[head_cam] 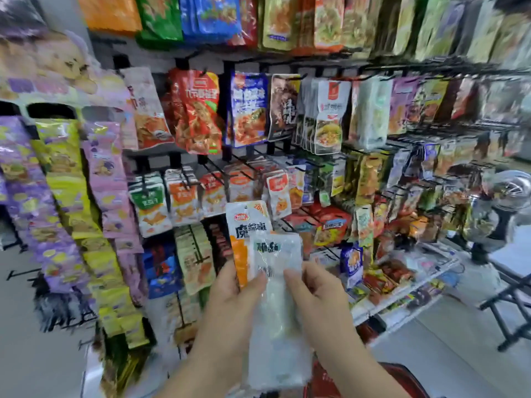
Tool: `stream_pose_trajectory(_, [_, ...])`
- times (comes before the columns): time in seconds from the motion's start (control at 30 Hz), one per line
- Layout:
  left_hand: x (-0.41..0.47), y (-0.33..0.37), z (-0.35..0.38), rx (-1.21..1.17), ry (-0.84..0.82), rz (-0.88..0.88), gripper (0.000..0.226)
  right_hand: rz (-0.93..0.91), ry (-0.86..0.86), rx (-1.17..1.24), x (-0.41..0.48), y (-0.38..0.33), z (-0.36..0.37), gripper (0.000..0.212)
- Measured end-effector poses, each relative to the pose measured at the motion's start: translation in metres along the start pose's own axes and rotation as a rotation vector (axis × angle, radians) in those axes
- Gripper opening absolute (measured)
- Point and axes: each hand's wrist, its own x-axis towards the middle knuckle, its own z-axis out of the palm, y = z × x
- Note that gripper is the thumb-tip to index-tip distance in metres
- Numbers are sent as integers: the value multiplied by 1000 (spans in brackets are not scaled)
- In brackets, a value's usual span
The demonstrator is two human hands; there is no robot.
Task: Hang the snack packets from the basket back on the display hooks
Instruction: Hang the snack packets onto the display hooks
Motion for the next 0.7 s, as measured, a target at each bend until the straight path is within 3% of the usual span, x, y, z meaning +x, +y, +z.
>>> stream_pose_trajectory(0.13, [-24,-45,82,53,23,-40,28,127,-12,113,-22,26,-88,5])
stream_pose_trajectory(0.4, [-40,-93,200,153,-62,-84,24,270,143,221,-28,65,-221,13])
stream_pose_trajectory(0.7, [10,-135,250,225,-131,-140,28,311,169,101,10,110,-278,11])
